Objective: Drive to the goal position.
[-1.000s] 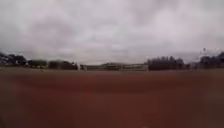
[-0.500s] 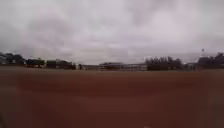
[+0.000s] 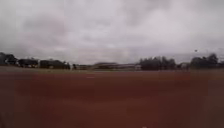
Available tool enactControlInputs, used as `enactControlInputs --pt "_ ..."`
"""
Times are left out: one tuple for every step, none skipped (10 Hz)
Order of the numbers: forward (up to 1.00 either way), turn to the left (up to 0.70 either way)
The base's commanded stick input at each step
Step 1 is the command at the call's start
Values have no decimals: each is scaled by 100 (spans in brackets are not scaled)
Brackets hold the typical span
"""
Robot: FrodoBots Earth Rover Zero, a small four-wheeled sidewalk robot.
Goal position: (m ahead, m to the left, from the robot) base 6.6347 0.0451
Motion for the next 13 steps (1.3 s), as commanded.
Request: enactControlInputs --pt "65 0" --pt "65 0" --pt "65 0" --pt "65 0" --pt "65 0" --pt "65 0" --pt "65 0" --pt "65 0" --pt "65 0" --pt "65 0" --pt "65 0" --pt "65 0" --pt "65 0"
